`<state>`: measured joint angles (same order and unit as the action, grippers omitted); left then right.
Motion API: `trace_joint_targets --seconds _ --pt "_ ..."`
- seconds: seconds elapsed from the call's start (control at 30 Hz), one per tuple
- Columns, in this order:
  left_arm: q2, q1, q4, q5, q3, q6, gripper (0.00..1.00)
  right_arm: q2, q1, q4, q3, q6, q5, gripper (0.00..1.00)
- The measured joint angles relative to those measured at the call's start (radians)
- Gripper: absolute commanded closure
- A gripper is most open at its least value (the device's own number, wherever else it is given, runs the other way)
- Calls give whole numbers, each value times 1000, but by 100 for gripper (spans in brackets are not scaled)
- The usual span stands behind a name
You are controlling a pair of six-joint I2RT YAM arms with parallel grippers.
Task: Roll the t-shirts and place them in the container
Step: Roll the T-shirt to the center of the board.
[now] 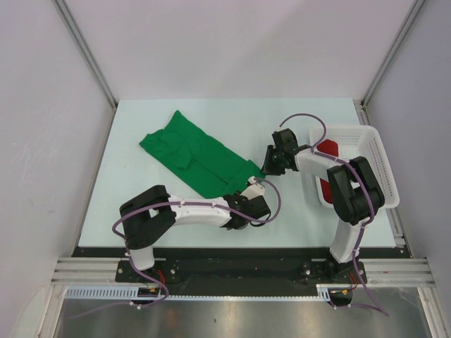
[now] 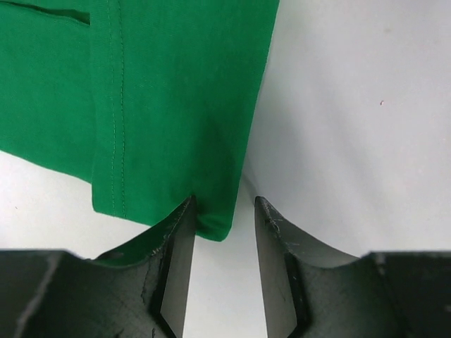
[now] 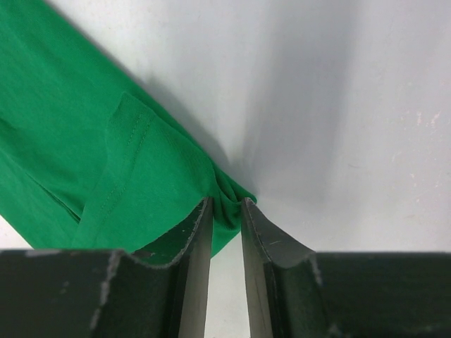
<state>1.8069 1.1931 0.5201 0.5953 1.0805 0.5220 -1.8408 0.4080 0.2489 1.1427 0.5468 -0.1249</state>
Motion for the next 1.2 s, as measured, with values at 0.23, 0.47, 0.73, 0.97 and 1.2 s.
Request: trace_joint_targets --seconds 0.23,0.47,0.73,0.97,1.2 --pt "4 0 -37 23 -22 -16 98 -7 0 -1 0 -1 0 92" --pt "-26 0 -94 -5 -65 -37 100 -6 0 8 0 -6 15 100" --pt "-132 19 -176 -171 -126 -16 100 58 0 128 -11 -46 96 100" --pt "-224 41 -256 -311 -193 69 100 180 0 215 -98 -68 156 89" --pt "-230 42 -287 -406 -238 137 100 229 0 245 -116 -80 170 47"
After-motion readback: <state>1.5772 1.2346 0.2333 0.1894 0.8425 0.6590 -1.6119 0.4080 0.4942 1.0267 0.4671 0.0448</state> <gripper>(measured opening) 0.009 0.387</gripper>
